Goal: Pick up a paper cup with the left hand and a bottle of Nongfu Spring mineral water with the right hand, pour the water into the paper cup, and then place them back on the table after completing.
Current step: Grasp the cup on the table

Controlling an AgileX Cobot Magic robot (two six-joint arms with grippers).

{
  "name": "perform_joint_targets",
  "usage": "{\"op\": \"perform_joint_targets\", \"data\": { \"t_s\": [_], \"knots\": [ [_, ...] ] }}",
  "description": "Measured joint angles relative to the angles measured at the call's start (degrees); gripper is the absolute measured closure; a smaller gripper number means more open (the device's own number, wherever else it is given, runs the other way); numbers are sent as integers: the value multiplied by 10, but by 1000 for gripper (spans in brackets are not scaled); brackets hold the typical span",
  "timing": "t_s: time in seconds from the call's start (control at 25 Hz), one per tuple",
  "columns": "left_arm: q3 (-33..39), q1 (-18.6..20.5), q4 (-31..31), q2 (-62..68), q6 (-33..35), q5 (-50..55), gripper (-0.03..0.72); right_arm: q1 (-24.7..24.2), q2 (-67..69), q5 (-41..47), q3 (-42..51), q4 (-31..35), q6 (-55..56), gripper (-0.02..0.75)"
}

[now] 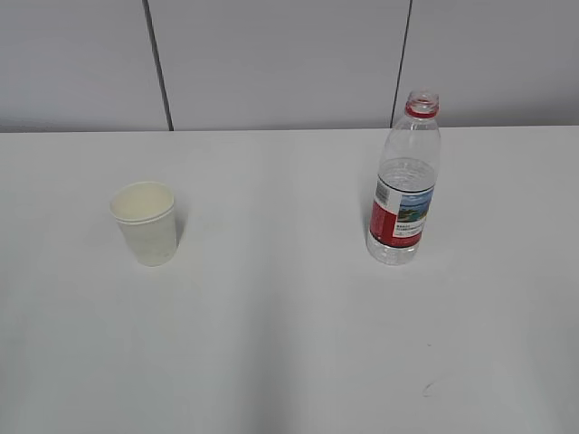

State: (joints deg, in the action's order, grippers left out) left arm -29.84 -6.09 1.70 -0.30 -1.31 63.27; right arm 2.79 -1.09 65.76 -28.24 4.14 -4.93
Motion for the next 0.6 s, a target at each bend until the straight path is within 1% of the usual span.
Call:
{"op": "perform_joint_targets", "data": {
  "t_s": [0.6],
  "knots": [
    [0, 0, 0, 0, 0, 0, 189, 0, 0, 0, 0, 0, 0, 150]
  ]
}}
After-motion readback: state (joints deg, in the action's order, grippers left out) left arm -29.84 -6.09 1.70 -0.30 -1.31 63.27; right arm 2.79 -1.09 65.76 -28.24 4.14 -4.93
